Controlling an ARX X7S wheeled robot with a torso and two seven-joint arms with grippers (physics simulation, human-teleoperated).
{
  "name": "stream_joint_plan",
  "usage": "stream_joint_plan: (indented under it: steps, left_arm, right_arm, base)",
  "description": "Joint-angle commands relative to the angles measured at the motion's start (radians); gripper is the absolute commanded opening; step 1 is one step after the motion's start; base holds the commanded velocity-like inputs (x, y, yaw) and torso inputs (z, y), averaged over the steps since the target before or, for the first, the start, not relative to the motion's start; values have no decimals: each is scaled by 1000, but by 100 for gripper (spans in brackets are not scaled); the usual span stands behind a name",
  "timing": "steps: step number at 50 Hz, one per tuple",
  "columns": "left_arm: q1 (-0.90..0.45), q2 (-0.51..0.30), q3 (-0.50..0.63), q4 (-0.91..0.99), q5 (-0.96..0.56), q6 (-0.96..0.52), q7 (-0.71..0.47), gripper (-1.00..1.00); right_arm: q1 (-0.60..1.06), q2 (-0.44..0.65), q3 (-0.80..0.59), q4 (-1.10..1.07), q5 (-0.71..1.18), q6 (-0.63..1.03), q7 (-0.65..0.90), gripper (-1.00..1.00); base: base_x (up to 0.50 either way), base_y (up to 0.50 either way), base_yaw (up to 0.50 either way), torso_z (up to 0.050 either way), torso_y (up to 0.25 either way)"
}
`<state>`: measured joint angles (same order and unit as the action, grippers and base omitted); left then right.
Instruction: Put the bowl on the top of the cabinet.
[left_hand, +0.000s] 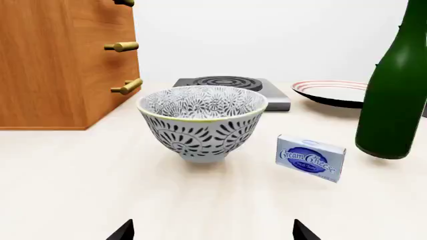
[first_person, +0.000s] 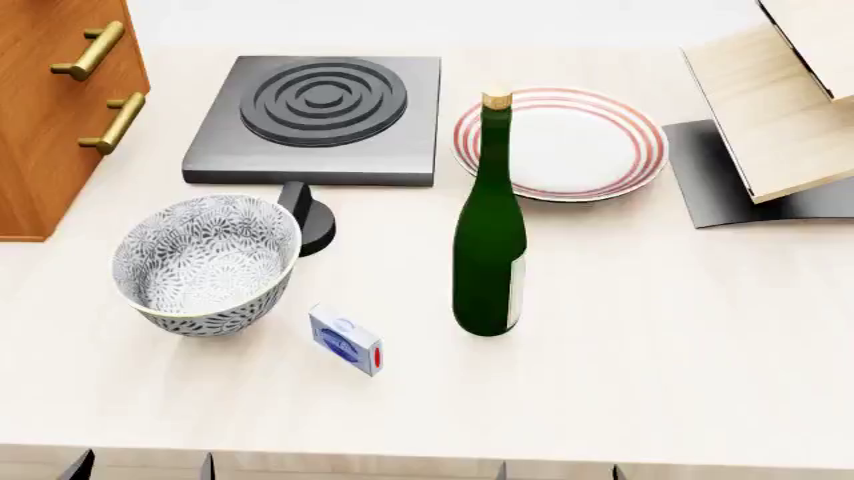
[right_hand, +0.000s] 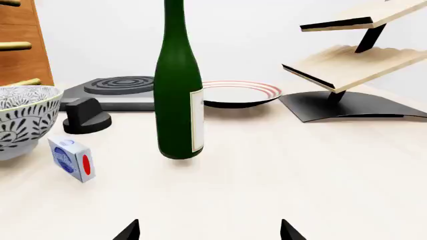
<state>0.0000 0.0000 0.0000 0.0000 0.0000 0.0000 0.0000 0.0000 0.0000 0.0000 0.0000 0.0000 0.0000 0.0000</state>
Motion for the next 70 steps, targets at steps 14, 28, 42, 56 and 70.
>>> stream_joint_plan:
  steps: [14, 28, 42, 56, 70]
  left_arm:
    - [-6, -76, 102, 65, -47, -32, -149, 100]
    - [-31, -106, 137, 342, -27, -223, -184, 100]
    - [-85, -126, 160, 479, -23, -326, -202, 100]
    - [-111, -133, 174, 508, -31, -353, -219, 100]
    - [-107, -143, 174, 508, -50, -346, -234, 100]
  right_arm:
    - [8, 58, -67, -120, 0, 90, 102, 100]
    - [71, 96, -80, -500, -17, 353, 125, 100]
    - [106, 122, -75, -617, -2, 427, 143, 100]
    - [102, 135, -87, -597, 9, 413, 159, 100]
    - [94, 144, -87, -583, 39, 378, 165, 100]
  base:
    - [0, 0, 0, 0, 0]
    - [0, 0, 0, 0, 0]
    - [0, 0, 0, 0, 0]
    - [0, 0, 0, 0, 0]
    - [0, 28, 0, 0, 0]
